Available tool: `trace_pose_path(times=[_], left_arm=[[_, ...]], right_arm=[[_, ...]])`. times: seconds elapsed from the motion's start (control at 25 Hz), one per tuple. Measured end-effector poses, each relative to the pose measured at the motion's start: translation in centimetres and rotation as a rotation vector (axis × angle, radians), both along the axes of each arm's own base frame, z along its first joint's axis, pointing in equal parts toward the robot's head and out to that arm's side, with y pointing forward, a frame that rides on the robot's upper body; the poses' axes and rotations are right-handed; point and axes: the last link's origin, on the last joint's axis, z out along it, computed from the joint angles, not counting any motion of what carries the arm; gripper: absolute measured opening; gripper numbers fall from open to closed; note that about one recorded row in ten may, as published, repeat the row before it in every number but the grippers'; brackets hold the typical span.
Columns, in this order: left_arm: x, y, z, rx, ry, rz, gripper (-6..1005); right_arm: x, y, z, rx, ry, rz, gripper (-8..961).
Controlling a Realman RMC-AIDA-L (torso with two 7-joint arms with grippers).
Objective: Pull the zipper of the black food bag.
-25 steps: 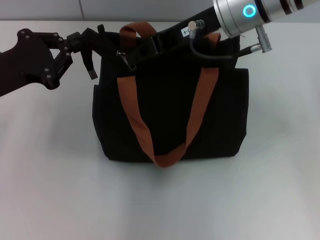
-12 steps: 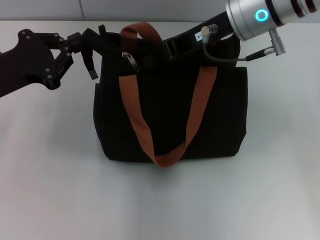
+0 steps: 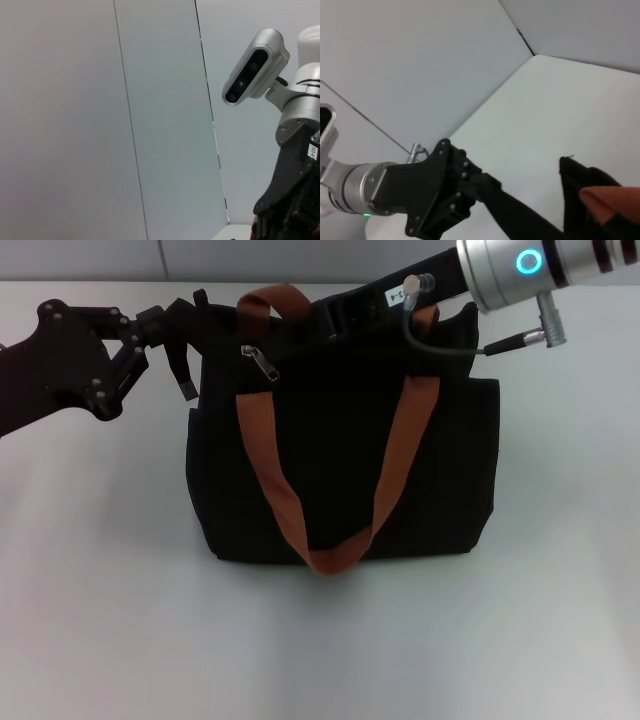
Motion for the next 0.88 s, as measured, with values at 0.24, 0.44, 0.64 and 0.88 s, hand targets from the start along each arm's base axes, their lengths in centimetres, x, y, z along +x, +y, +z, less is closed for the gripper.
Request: trace_pose_path(times=[0.24,0.44,0.64,0.88], left_arm=[[0.02,-0.03,0.00,-0.005,-0.004,0.002,10],[0.02,-0.03,0.00,-0.005,-0.005,0.002,10],[0.08,0.02,0.00,-0.011,-0.009,0.006,10],[0.04,0.00,0.03,-0.011,-0.009,0.007,10]], right_arm=[[-0.09,0.05,-0.30,-0.003,0.000,-0.003,236],[-0.13,0.17,-0.62,-0.006,-0.004,-0.008,297],[-0.54,-0.18,-1.05,-0.035,0.025,-0.006,311],[-0.40,-0.26,-1.04,-0.041,0.045,-0.018,309]])
